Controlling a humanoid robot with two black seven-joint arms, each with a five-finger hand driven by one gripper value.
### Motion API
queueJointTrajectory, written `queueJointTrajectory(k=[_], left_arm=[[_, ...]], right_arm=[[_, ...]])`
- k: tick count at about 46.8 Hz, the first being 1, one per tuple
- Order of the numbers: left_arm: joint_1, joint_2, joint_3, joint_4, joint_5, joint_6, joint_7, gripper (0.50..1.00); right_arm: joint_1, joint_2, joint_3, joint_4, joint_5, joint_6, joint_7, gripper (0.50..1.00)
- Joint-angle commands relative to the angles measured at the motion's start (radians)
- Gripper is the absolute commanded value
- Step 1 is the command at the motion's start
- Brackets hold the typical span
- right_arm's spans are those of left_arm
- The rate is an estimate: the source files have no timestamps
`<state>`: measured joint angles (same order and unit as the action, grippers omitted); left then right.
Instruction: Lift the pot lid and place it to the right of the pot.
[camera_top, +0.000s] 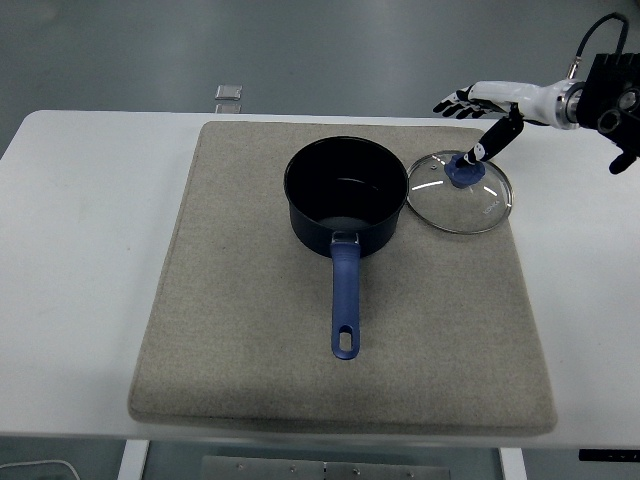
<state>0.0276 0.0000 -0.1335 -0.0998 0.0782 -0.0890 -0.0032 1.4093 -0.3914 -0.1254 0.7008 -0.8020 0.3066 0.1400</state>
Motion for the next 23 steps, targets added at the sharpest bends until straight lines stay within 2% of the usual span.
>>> queueJointTrajectory(k=[1, 11, 17, 23], left_arm=[[0.000, 0.000, 0.000, 0.000, 0.000, 0.000, 0.000, 1.000], [0.000, 0.000, 0.000, 0.000, 0.000, 0.000, 0.000, 1.000], [0.000, 0.000, 0.000, 0.000, 0.000, 0.000, 0.000, 1.000], [0.000, 0.000, 0.000, -0.001, 0.000, 0.000, 0.000, 1.000]], right_arm=[[-0.009, -0.001, 0.038, 0.000, 0.047, 0.002, 0.000, 0.913], [-0.036, -0.001, 0.059, -0.003, 0.269, -0.027, -0.002, 0.913], [-0.069, 0.014, 0.121, -0.004, 0.424, -0.064, -0.003, 0.913], [-0.112, 0.019, 0.190, -0.012, 0.512, -0.099, -0.003, 0.911]])
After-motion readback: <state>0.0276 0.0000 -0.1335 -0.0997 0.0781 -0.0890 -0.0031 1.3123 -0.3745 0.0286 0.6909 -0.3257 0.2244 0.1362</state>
